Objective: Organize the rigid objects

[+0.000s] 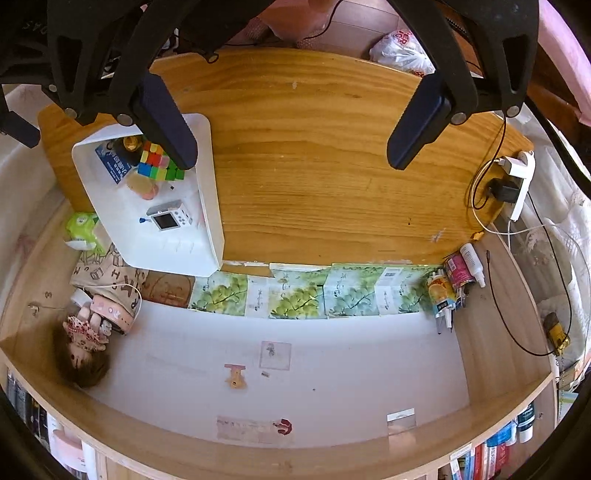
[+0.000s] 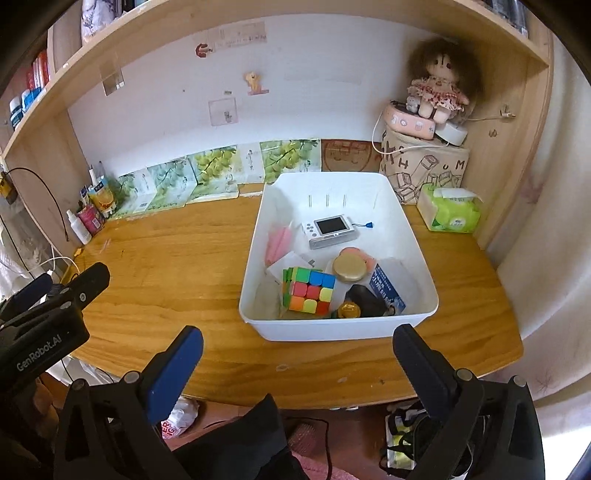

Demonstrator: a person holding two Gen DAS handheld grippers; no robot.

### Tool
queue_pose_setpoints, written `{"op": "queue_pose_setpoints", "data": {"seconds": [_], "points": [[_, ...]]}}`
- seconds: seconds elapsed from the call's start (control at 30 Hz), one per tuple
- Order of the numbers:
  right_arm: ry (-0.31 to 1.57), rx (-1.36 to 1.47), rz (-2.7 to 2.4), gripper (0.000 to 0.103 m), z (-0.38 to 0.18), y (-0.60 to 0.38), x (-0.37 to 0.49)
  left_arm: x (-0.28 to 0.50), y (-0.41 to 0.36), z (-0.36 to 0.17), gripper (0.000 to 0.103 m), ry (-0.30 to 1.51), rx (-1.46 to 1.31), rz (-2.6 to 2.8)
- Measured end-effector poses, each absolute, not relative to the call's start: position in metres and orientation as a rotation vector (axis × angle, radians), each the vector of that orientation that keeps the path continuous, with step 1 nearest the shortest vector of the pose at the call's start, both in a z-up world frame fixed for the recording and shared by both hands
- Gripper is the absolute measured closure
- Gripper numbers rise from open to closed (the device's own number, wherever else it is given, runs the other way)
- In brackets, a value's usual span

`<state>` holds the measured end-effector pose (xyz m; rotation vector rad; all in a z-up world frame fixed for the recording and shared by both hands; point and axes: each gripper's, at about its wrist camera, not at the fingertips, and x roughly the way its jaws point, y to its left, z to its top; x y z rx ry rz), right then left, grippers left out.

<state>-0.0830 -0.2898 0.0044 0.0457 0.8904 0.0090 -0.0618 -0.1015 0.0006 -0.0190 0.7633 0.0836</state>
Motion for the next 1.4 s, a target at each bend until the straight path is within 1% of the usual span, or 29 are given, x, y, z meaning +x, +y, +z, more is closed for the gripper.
{"op": "queue_pose_setpoints", "data": {"seconds": [0.47,1.4], "points": [[0.871,0.068,0.054,0.0,0.004,-0.301,-0.071,-0.057,-0.123,0.012,0.001,0.716,0.03,0.076],[0.913,0.09,0.068,0.0,-0.009,-0.311,-0.054,-0.044,-0.14,0.012,0.001,0.708,0.064,0.035]]}}
